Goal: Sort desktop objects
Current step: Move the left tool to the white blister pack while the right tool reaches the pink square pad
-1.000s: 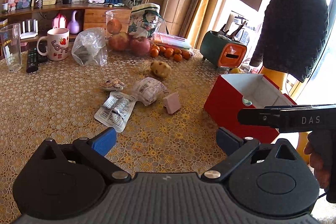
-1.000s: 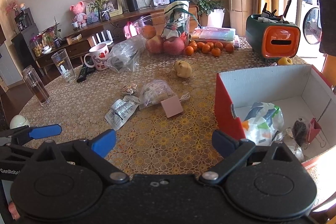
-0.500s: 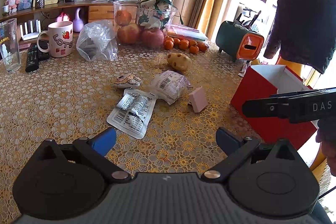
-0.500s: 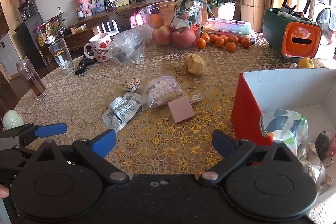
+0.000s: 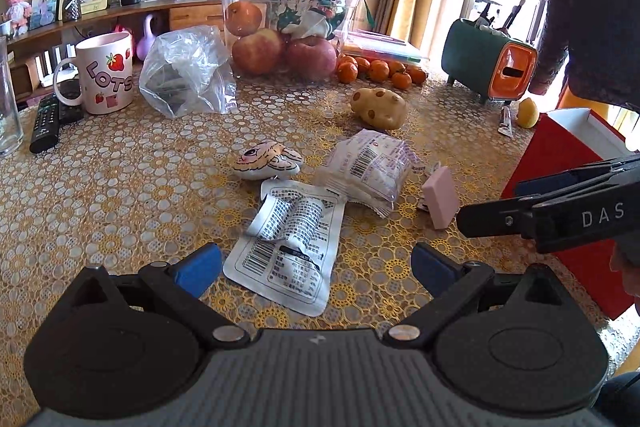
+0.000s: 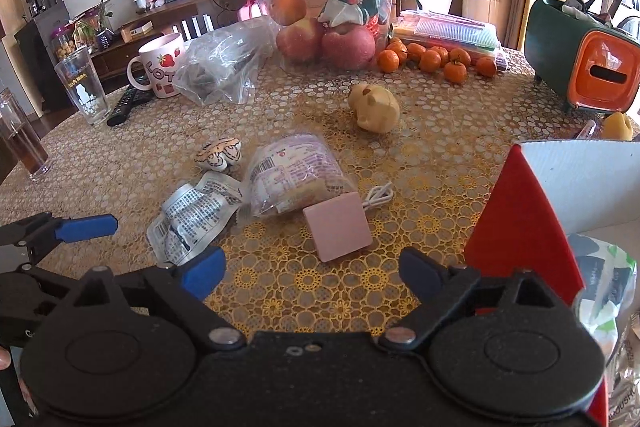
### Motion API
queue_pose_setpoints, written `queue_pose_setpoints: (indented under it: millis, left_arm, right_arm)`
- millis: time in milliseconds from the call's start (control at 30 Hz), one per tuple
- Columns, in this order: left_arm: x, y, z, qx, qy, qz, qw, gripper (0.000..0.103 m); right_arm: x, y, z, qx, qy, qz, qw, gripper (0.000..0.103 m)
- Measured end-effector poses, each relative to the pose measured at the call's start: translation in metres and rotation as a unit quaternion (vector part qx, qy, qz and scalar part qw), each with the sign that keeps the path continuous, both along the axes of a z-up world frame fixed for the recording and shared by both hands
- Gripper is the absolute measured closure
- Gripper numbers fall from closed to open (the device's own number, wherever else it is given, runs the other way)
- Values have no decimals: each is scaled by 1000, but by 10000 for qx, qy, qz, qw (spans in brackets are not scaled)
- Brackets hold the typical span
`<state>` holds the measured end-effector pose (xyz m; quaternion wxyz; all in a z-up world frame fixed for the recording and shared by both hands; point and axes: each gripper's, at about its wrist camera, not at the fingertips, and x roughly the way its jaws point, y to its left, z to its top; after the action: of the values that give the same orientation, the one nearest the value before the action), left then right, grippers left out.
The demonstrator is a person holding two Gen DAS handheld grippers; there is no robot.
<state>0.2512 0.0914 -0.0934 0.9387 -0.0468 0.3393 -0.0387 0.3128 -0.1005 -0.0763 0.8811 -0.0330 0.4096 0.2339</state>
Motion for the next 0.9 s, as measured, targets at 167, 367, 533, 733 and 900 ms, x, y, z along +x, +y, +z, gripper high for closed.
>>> queue_pose_setpoints:
  millis: [167,367,533,733,900]
  left_arm:
    - [14,-4,-7,309,-105,-131,9994,1]
    - [27,-7,-15,489,-109,-230,9985,1]
    - [35,-6,-21,529,-67,-218,9983,2]
    - [43,-7,-27,618,-32,-274,9977,2]
    - [50,-4,-33,540,102,-220,9982,7]
  right_arm:
    - [11,7,-12,-157,4,25,9999,16]
    - [20,11,-21,-325,-28,42,9995,21]
    - [27,14,-26,-352,-8,40,9994,25]
    - [33,16,-31,-409,-27,25,9992,28]
    - [37,14,-34,-406,11,-49,9992,33]
